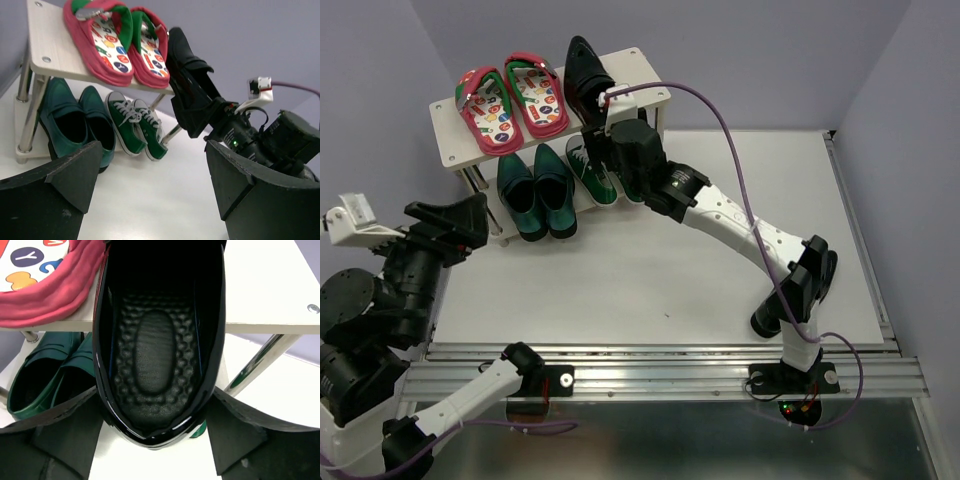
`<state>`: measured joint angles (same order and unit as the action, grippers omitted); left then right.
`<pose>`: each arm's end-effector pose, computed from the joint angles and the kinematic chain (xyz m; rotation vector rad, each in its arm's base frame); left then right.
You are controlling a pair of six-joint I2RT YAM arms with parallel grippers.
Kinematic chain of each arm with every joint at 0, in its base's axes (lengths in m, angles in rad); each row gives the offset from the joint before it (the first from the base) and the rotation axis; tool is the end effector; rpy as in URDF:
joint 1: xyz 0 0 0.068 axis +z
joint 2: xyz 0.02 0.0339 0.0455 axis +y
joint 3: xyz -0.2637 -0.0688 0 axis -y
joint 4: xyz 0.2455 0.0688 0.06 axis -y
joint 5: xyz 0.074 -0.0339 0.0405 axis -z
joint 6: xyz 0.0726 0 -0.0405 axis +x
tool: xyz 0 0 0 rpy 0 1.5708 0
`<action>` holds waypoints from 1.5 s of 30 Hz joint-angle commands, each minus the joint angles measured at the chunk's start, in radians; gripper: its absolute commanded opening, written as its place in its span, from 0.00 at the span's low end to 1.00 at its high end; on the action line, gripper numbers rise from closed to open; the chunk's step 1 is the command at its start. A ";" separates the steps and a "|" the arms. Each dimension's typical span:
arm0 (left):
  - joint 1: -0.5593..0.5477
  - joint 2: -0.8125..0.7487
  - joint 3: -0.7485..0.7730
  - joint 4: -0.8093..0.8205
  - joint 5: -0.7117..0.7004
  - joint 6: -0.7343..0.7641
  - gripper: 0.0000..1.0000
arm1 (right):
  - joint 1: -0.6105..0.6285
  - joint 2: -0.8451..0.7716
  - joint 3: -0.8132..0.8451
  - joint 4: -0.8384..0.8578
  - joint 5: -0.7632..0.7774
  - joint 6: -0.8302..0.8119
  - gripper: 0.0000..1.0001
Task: Place and organize the shoes onto the shoe shelf
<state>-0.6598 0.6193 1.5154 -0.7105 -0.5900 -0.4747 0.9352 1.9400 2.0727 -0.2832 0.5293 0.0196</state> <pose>0.0594 0.0051 0.5205 -0.3676 1.3900 -0.5283 0.3178 0.3691 0.4309 -0.3873 1.6627 0.2566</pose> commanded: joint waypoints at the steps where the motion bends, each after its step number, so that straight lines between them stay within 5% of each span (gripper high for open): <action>1: -0.001 0.026 0.100 0.006 -0.088 0.065 0.95 | 0.001 0.011 0.069 0.102 0.012 -0.006 0.75; 11: -0.001 0.022 0.098 0.063 -0.073 0.097 0.95 | -0.009 0.014 0.105 0.150 -0.003 0.000 0.20; 14: -0.001 0.017 0.086 0.060 -0.074 0.084 0.95 | -0.009 0.005 0.115 0.167 0.001 -0.006 0.12; 36: -0.001 0.013 0.083 0.049 -0.067 0.074 0.95 | -0.018 0.112 0.271 0.193 -0.078 -0.133 0.01; 45: -0.001 0.005 0.081 0.040 -0.071 0.070 0.95 | -0.018 -0.001 -0.063 0.426 -0.212 -0.126 0.01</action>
<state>-0.6598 0.6205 1.5974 -0.6872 -0.6521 -0.4057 0.9089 1.9892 2.0739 -0.0135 0.4480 -0.1089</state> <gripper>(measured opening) 0.952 0.746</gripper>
